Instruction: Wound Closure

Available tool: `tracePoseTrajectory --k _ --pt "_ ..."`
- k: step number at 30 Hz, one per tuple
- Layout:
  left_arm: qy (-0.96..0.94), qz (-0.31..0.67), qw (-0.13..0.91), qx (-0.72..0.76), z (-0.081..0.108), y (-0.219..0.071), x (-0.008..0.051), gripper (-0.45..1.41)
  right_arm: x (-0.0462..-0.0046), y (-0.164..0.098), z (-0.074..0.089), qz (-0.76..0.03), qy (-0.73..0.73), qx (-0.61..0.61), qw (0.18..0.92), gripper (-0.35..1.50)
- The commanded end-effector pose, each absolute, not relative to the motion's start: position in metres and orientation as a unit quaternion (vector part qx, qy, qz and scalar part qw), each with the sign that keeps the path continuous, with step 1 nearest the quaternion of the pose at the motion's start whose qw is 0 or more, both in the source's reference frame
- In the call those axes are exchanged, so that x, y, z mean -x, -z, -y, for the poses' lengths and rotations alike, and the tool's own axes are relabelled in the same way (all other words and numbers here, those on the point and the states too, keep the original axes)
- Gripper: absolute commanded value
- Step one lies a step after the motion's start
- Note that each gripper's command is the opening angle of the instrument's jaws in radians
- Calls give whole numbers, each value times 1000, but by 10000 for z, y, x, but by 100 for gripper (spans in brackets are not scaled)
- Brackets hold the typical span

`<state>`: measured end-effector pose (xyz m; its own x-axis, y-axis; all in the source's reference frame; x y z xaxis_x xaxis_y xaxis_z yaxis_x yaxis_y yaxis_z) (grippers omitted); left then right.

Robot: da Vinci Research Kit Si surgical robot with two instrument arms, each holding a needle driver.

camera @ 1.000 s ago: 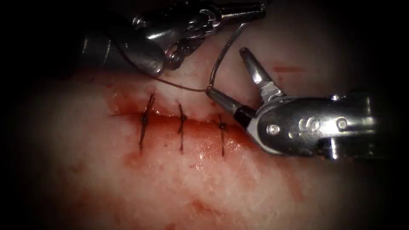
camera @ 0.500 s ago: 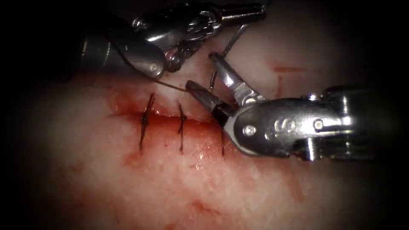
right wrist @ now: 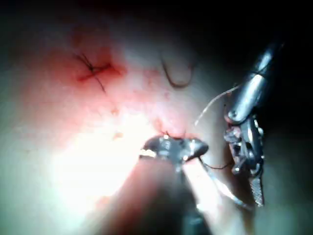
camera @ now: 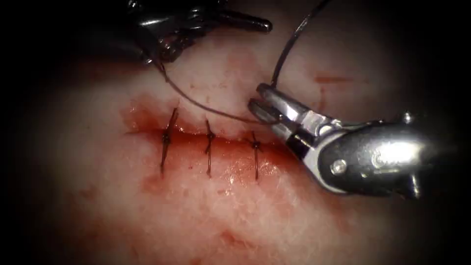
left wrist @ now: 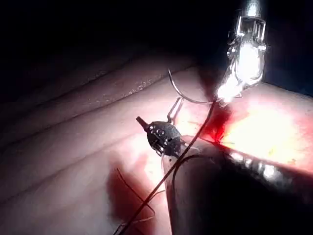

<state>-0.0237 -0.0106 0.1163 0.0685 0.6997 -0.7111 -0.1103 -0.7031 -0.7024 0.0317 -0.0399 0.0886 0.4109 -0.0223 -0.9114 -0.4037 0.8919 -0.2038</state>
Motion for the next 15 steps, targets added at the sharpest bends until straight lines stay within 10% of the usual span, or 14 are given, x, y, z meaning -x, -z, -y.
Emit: tracePoseTrajectory --k 1,15 --pt "-652 209 293 668 102 -1167 238 120 -314 -886 400 -536 -140 187 811 -35" --pt "-742 -8 60 668 131 -1160 250 113 -283 -876 375 -588 -427 2 687 -35"
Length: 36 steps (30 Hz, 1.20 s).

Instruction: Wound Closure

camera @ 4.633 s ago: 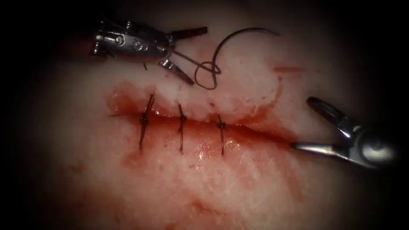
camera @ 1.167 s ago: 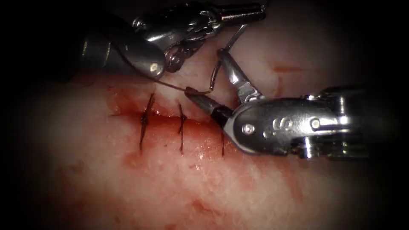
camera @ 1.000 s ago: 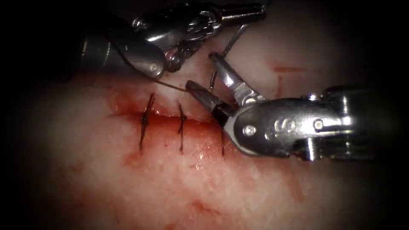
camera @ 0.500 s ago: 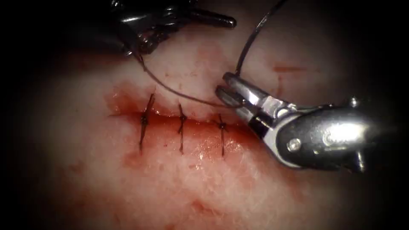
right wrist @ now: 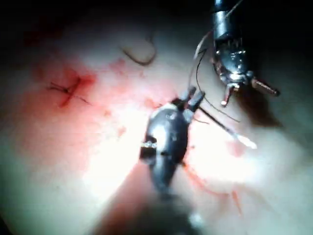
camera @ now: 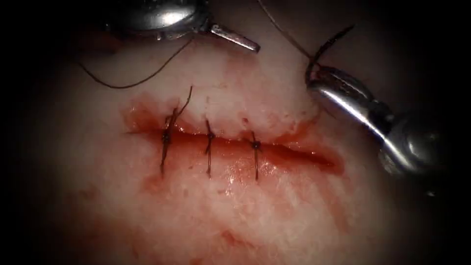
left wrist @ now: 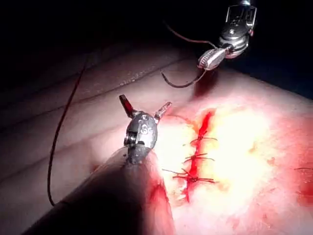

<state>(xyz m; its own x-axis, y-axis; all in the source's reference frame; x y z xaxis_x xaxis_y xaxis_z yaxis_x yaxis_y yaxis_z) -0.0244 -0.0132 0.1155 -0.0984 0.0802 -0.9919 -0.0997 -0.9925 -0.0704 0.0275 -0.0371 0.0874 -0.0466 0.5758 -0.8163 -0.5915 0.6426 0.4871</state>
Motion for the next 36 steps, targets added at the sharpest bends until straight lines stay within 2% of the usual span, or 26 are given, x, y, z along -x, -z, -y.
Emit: tracePoseTrajectory --k 1,6,16,21,31,34,36 --pt "-742 -15 54 668 137 -1155 254 111 -282 -876 375 -592 -441 -8 675 -35" --pt "-744 -30 41 667 159 -1142 268 106 -279 -877 374 -608 -495 -53 618 -35" --pt "-742 -28 34 669 181 -1134 270 105 -272 -879 373 -621 -530 -64 573 -35" --pt "-742 -34 27 669 194 -1141 274 91 -273 -877 376 -630 -558 -84 534 -35" --pt "-738 -48 30 672 194 -1143 274 84 -279 -881 384 -626 -600 -134 480 -35" --pt "-737 -51 34 673 193 -1144 272 73 -281 -880 386 -623 -610 -148 466 -35" --pt "-736 -53 35 674 194 -1144 271 47 -283 -882 388 -622 -615 -155 459 -35"
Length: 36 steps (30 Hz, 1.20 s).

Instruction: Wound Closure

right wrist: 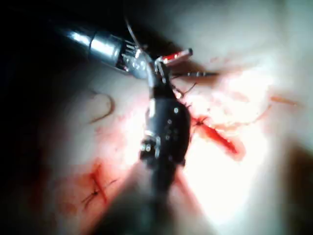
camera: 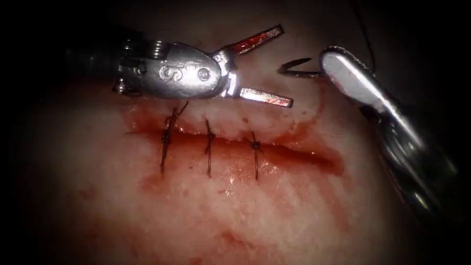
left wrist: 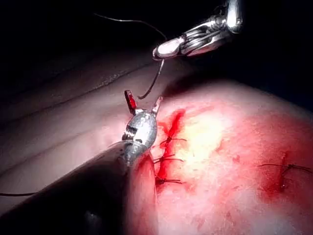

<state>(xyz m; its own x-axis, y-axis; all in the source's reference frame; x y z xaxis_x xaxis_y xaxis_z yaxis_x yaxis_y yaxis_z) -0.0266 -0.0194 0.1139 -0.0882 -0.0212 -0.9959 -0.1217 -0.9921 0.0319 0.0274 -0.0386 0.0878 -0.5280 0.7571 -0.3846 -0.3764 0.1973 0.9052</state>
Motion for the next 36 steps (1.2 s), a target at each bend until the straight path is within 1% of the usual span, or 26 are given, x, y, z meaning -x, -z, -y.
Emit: tracePoseTrajectory --k 1,2,5,6,11,12,13,14,15,16,17,19,21,22,23,24,26,27,28,31,33,36 --pt "-736 -54 37 674 194 -1143 270 37 -284 -883 388 -621 -617 -159 456 -35" --pt "-738 -59 41 670 195 -1143 267 10 -284 -884 389 -620 -620 -162 453 -35" --pt "-739 -68 54 668 195 -1143 262 -35 -284 -885 390 -619 -623 -168 448 -35" --pt "-738 -70 56 669 195 -1143 261 -45 -284 -885 390 -618 -624 -170 446 -35" --pt "-737 -64 73 669 194 -1140 252 -45 -286 -886 390 -619 -625 -168 444 -35" --pt "-736 -59 78 670 194 -1138 249 -45 -287 -887 388 -621 -620 -173 447 -28" --pt "-736 -52 85 669 193 -1136 246 -45 -289 -888 385 -623 -613 -182 450 58" --pt "-735 -44 90 671 193 -1136 245 -45 -290 -888 384 -625 -607 -188 453 85" --pt "-732 -41 92 674 193 -1135 244 -45 -292 -888 383 -627 -600 -197 456 103" --pt "-731 -33 93 675 192 -1134 243 -45 -293 -889 383 -629 -596 -202 457 120" --pt "-730 -24 94 676 192 -1133 242 -45 -294 -889 383 -629 -594 -205 458 127" --pt "-730 -5 101 676 191 -1132 240 -45 -296 -889 384 -639 -571 -186 480 132" --pt "-732 50 108 671 189 -1130 234 -45 -296 -891 387 -658 -523 -157 518 132" --pt "-731 66 114 670 188 -1129 233 -45 -296 -892 388 -664 -511 -147 526 132" --pt "-730 79 113 670 188 -1129 233 -45 -296 -894 389 -671 -488 -125 545 132" --pt "-722 122 129 669 189 -1129 230 -45 -295 -896 390 -678 -451 -91 574 132" --pt "-715 153 146 667 187 -1129 227 -45 -295 -897 392 -682 -396 -72 610 132" --pt "-713 161 150 666 186 -1129 225 -45 -295 -897 394 -681 -374 -68 626 132" --pt "-708 181 159 664 182 -1132 221 -45 -295 -894 397 -672 -324 -59 664 133" --pt "-704 200 174 659 179 -1137 215 -45 -297 -889 399 -659 -257 -42 706 132" --pt "-696 238 196 649 180 -1142 208 -45 -297 -886 392 -637 -208 15 742 132" --pt "-679 293 210 639 183 -1143 205 -45 -297 -882 383 -628 -174 58 756 132"
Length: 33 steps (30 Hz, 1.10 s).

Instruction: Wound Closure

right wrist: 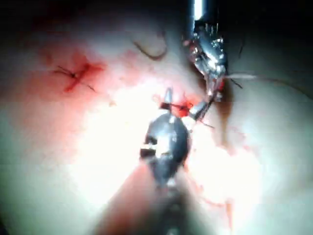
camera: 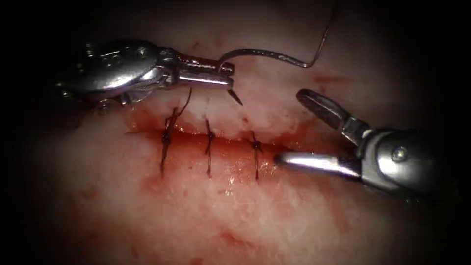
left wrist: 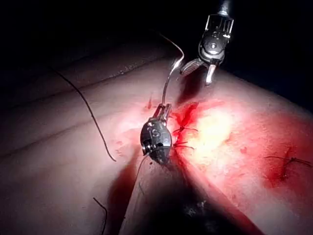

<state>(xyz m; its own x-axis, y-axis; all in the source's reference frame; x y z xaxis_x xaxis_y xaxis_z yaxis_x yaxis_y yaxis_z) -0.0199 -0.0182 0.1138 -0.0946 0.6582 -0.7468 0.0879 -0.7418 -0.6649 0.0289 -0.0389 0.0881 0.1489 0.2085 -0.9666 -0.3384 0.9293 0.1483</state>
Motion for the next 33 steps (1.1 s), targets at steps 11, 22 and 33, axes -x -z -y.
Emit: tracePoseTrajectory --k 11,22,33 --pt "-603 456 189 626 210 -1152 207 -45 -322 -883 365 -678 -119 60 723 103" --pt "-567 506 178 626 214 -1153 204 -45 -345 -880 368 -722 -86 27 685 81" --pt "-560 529 164 617 228 -1145 210 -45 -364 -883 374 -730 -63 15 680 63"
